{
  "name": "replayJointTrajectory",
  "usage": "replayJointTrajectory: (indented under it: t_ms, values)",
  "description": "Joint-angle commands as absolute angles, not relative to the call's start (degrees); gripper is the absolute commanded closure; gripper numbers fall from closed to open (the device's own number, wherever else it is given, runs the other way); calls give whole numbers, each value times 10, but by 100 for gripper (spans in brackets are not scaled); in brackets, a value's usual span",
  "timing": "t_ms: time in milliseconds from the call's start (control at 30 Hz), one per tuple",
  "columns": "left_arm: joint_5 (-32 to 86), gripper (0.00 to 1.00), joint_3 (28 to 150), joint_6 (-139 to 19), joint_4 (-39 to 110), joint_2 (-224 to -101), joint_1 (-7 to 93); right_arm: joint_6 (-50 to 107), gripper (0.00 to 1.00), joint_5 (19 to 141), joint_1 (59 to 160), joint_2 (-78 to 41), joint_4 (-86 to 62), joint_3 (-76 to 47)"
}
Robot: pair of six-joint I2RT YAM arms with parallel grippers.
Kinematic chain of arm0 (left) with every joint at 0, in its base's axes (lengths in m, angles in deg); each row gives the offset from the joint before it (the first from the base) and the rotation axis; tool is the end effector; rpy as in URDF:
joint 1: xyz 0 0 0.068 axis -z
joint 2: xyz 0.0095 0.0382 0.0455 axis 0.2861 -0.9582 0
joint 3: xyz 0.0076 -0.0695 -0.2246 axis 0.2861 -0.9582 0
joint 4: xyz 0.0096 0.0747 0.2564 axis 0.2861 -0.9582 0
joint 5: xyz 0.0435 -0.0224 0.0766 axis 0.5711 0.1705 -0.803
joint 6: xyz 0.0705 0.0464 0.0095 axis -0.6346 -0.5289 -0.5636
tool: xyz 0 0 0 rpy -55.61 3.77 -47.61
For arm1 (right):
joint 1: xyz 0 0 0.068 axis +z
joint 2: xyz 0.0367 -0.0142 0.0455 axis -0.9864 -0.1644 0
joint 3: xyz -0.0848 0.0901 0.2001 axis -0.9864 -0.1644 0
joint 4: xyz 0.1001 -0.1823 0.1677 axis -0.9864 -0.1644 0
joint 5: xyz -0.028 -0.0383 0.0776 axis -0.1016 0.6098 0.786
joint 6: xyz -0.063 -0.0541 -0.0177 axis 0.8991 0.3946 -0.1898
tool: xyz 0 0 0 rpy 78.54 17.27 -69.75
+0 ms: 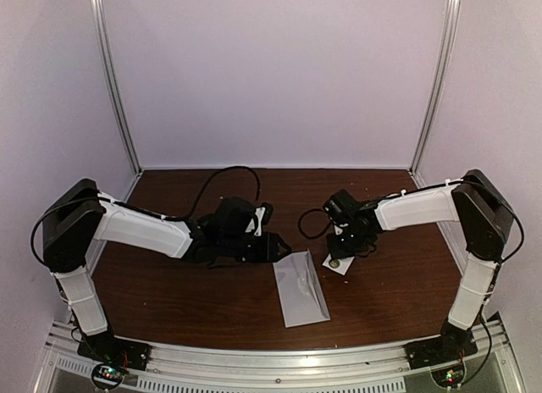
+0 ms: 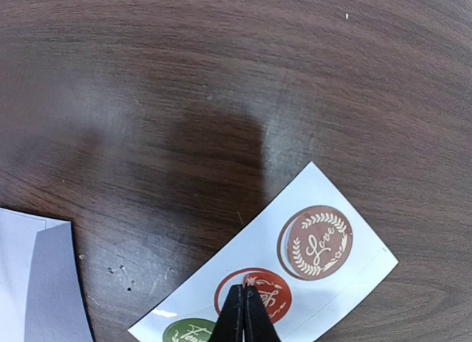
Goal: Place the letter into the envelope and seal it
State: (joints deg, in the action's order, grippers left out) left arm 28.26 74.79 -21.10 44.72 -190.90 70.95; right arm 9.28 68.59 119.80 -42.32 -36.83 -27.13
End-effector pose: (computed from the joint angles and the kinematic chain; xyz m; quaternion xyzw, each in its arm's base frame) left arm 0.2310 -0.3424 0.1071 0.0649 0.8817 -0.4101 0.2239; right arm 0.2818 0.2242 0.0679 -0.1049 0.9757 0.0774 0.1760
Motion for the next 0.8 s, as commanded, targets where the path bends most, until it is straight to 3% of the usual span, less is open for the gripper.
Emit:
replayJointTrajectory:
  t_ms: [0, 633, 767]
  values:
    - [289, 57, 744, -207, 475, -1893, 706, 79, 100, 666, 1202, -399, -387, -255]
    - [302, 56, 762, -222, 481, -1867, 718, 63, 100, 709, 1186, -270, -384, -295]
    - [355, 50, 781, -220, 535, -1877, 734, 57, 100, 755, 1187, -259, -350, -321]
